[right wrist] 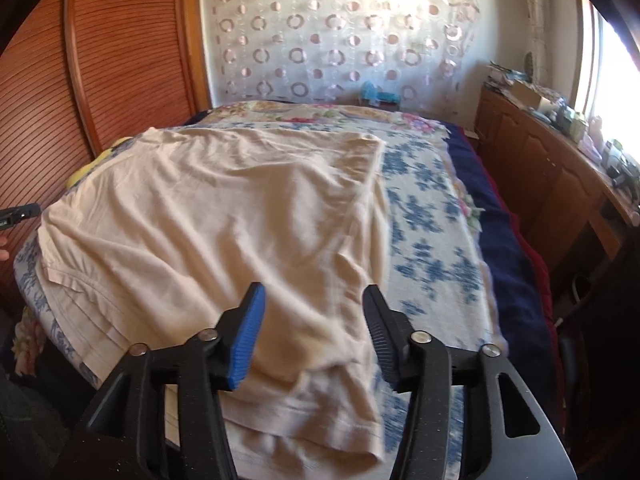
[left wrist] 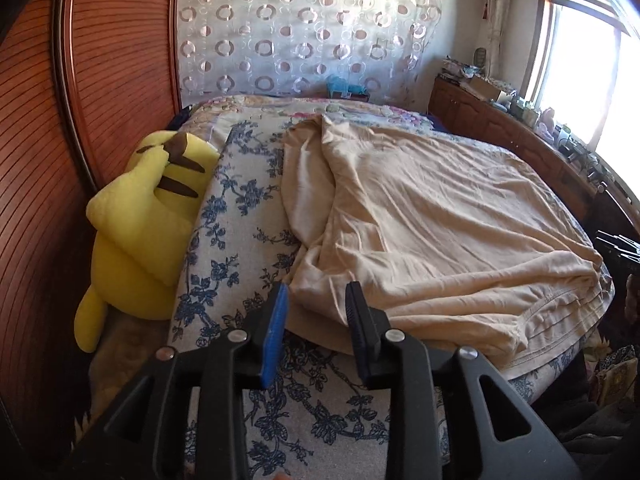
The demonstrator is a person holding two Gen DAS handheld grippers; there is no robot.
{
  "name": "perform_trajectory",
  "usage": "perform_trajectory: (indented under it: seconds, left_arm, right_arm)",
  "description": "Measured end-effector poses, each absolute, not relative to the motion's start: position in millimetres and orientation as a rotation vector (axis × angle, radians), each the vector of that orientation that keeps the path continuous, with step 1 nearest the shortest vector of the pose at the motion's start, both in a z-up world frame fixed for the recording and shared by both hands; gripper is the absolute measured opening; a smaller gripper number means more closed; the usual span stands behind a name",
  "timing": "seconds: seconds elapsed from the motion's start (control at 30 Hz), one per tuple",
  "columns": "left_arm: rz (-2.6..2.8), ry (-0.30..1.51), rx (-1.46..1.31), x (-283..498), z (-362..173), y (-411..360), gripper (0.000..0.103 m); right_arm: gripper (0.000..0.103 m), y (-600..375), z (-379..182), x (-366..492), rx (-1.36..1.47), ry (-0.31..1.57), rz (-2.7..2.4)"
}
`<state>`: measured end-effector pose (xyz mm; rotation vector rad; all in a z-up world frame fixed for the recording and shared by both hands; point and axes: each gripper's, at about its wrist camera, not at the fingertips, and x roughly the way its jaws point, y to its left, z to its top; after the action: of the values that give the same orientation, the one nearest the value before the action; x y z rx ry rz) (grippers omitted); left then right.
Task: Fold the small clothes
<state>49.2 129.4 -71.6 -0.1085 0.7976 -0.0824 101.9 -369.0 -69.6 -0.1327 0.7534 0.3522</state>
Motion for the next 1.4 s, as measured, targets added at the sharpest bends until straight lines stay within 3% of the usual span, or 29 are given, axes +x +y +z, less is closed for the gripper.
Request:
perform_trajectory:
  seconds: [0.27, 0.53, 0.8, 0.87, 1.07, 1.4]
  left_arm:
    - [-0.043, 0.875, -0.104, 65.2, -95.2, 132.9, 0.035]
    - [-0.023, 0.842, -0.066, 65.1, -98.4, 127.4, 0.039]
    - [-0.025, 0.903, -0.077, 75.5, -93.6, 129.2, 0.04]
    - [-0.038, 0.913, -0.1, 77.1, -92.5, 132.3, 0.04]
    - [-0.089, 0.842, -0.203, 74.2, -76.4, 145.2, 0.04]
    - [-0.098, 0.917, -0.176, 94.3, -95.2, 138.1, 0.04]
  right_arm:
    - [0.056, -327.0, -82.3, 108.0, -0.154, 0.761, 0.433]
    - [0.057, -314.1, -91.1, 109.0, -0.153, 0.774, 0.457]
    - [0.058, -314.7, -103.1, 111.5, -0.18, 0.793, 0.412]
    - [0.064, -317.0, -106.7, 112.1, -0.17, 0.793, 0.403]
    - [0.07, -323.3, -109.7, 111.3, -0.147, 0.774, 0.403]
    - [0.07, -326.1, -110.6, 110.8, -0.139, 0.764, 0.405]
